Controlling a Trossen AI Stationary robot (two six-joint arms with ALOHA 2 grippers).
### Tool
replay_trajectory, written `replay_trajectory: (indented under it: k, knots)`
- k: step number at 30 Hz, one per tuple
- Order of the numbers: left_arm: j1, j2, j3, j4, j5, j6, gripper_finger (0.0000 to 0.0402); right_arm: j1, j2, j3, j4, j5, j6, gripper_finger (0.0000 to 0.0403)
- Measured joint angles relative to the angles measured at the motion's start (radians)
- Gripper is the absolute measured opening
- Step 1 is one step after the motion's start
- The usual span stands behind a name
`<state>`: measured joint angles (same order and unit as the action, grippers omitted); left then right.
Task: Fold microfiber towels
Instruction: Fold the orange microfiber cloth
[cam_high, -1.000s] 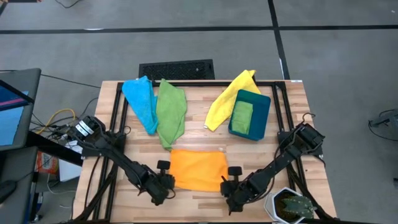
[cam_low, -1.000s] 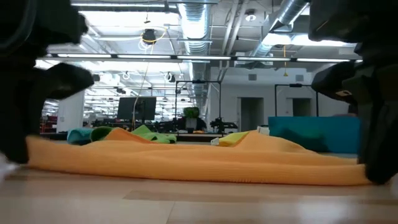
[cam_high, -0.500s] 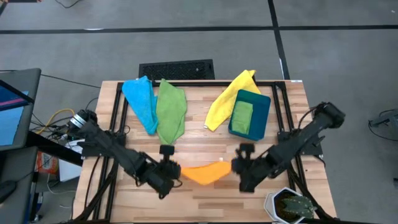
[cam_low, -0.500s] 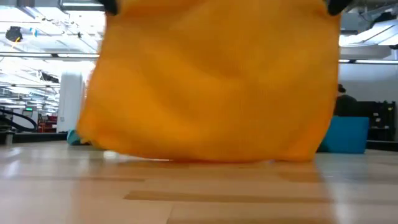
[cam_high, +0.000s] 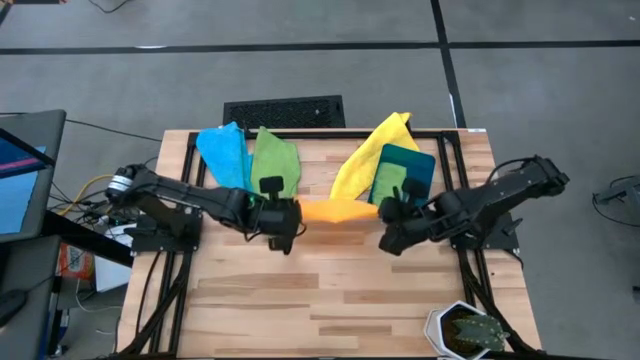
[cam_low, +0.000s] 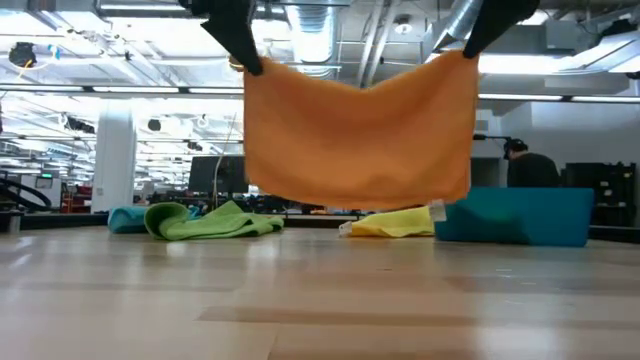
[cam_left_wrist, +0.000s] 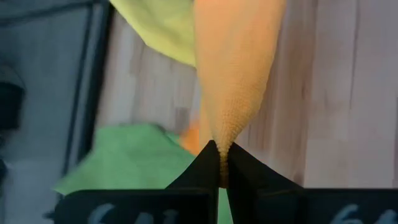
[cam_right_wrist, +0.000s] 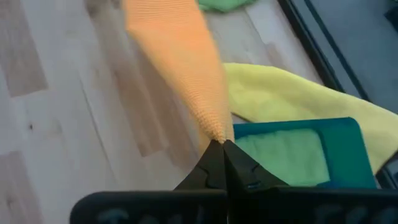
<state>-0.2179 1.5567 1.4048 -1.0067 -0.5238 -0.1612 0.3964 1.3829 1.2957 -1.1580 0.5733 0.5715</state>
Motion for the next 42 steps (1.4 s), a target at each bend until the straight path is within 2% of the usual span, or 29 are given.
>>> replay_trajectory:
  k: [3, 7, 9, 13, 18, 20, 24, 29, 36, 39, 42]
  knots:
    - [-0.012, -0.006, -0.001, -0.027, 0.102, -0.066, 0.0002, 0.038, 0.027, -0.001, 0.047, -0.062, 0.014, 0.0005]
    - [-0.095, -0.009, 0.0, -0.054, 0.363, -0.202, 0.0002, 0.136, 0.03, -0.001, 0.15, -0.177, 0.113, 0.0005]
    - [-0.16, -0.008, -0.001, -0.042, 0.44, -0.281, 0.0002, 0.2, 0.03, -0.001, 0.214, -0.19, 0.201, 0.0005]
    - [-0.306, 0.002, -0.001, 0.043, 0.467, -0.433, 0.0002, 0.33, 0.046, 0.0, 0.39, -0.178, 0.363, 0.0005]
    - [-0.418, 0.0, 0.0, 0.244, 0.501, -0.531, 0.0002, 0.424, 0.118, 0.001, 0.561, -0.185, 0.44, 0.0005]
    - [-0.428, 0.001, 0.0, 0.279, 0.493, -0.53, 0.0002, 0.421, 0.156, 0.001, 0.535, -0.203, 0.481, 0.0005]
    - [-0.4, 0.043, -0.024, 0.233, 0.454, -0.477, 0.0002, 0.372, 0.244, 0.0, 0.475, -0.271, 0.495, 0.0005]
    - [-0.324, 0.049, -0.198, 0.313, 0.52, -0.47, 0.0002, 0.289, 0.327, -0.001, 0.407, -0.345, 0.433, 0.0008]
    - [-0.224, 0.046, -0.391, 0.345, 0.481, -0.515, 0.0002, 0.171, 0.363, -0.015, 0.378, -0.357, 0.3, 0.0011]
    - [-0.199, 0.046, -0.43, 0.381, 0.473, -0.513, 0.0007, 0.121, 0.374, -0.027, 0.357, -0.341, 0.269, 0.0017]
    - [-0.181, 0.046, -0.443, 0.363, 0.435, -0.509, 0.0031, 0.073, 0.39, -0.025, 0.34, -0.336, 0.258, 0.004]
